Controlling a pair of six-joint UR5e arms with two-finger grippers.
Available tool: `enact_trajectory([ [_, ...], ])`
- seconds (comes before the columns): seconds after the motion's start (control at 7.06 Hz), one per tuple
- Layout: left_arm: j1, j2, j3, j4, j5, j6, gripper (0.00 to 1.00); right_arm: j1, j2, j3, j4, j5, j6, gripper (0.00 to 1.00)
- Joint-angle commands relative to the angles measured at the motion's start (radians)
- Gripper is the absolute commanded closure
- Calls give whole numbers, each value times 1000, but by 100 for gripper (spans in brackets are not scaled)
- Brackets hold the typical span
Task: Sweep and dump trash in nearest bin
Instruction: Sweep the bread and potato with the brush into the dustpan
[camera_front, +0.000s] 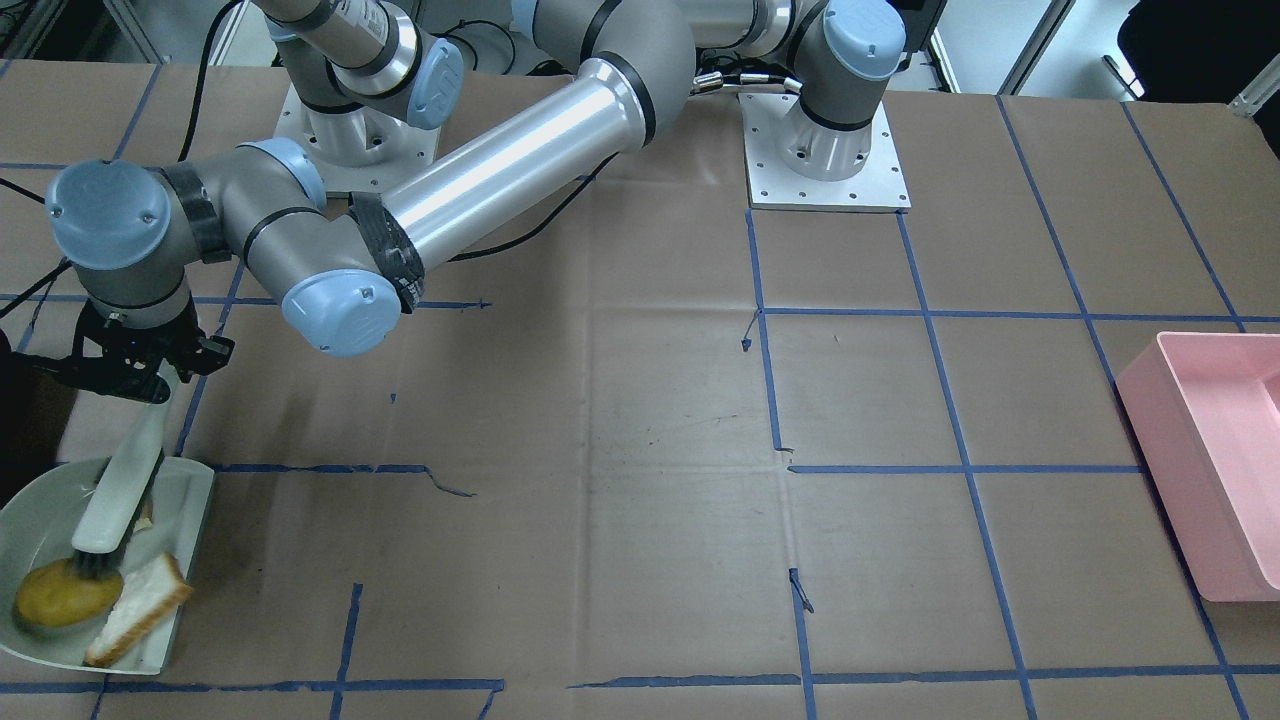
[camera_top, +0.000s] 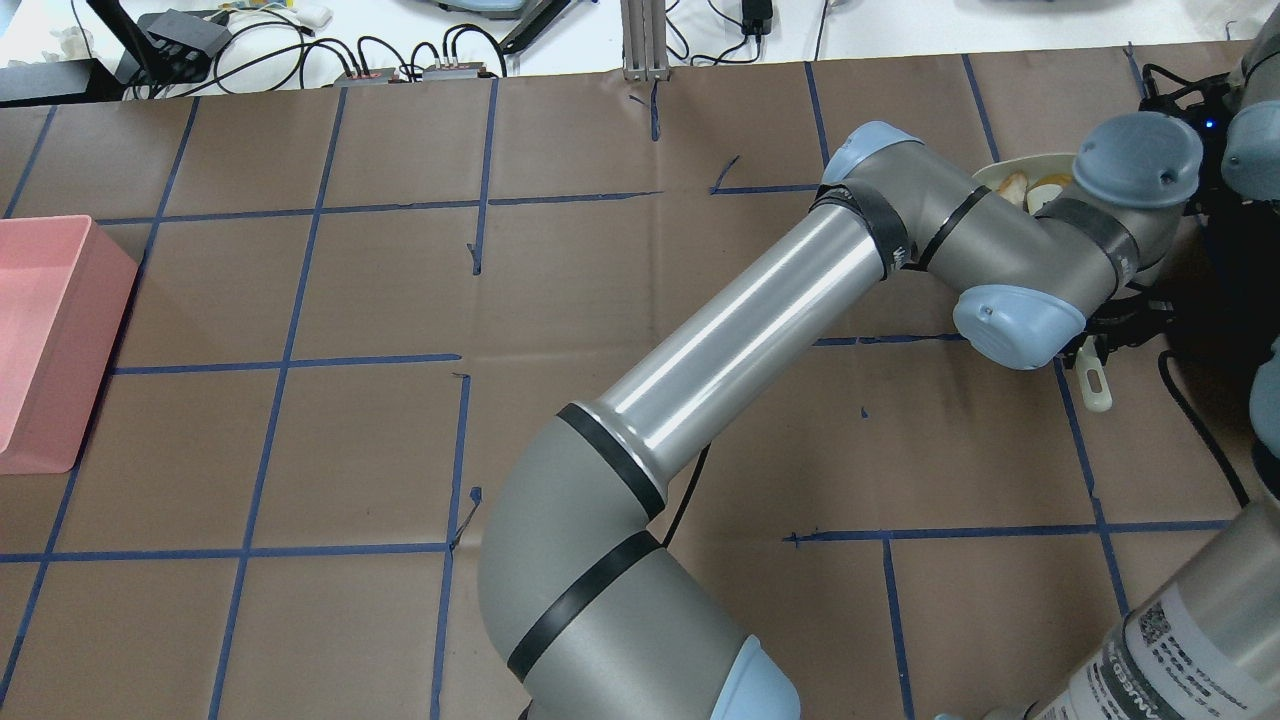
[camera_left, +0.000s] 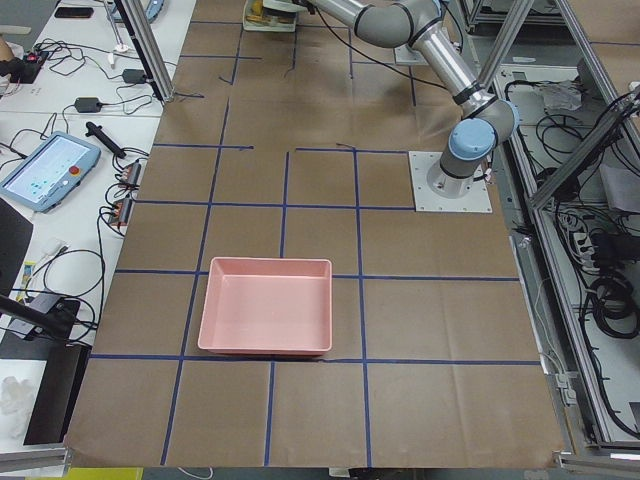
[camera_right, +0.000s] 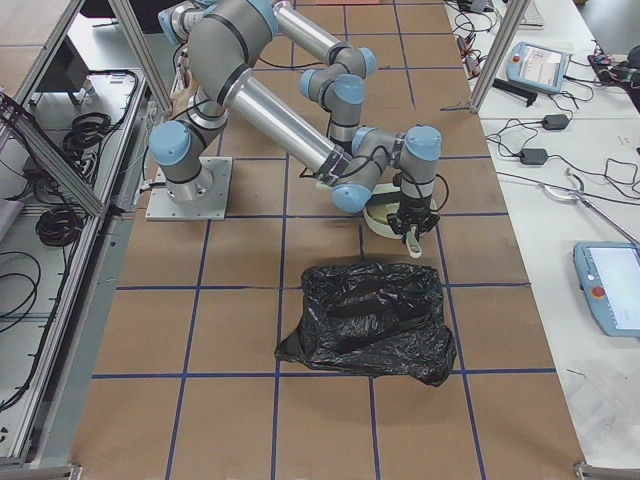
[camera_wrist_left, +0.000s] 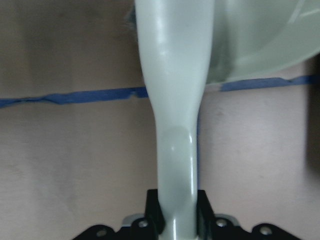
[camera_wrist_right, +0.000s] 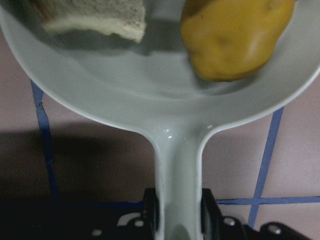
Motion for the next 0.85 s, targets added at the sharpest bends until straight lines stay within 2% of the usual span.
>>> enact_trajectory([
  [0.0,-12,-9,14,-1,-38,-4,100,1,-2,1,0,2,0,99],
  [0.28,-6,-1,8,-20,-40,-12,100,8,-2,1,0,2,0,99],
  [0.71,34,65,-16,-216,23,-12,100,8,-2,2,3,34,3,99],
])
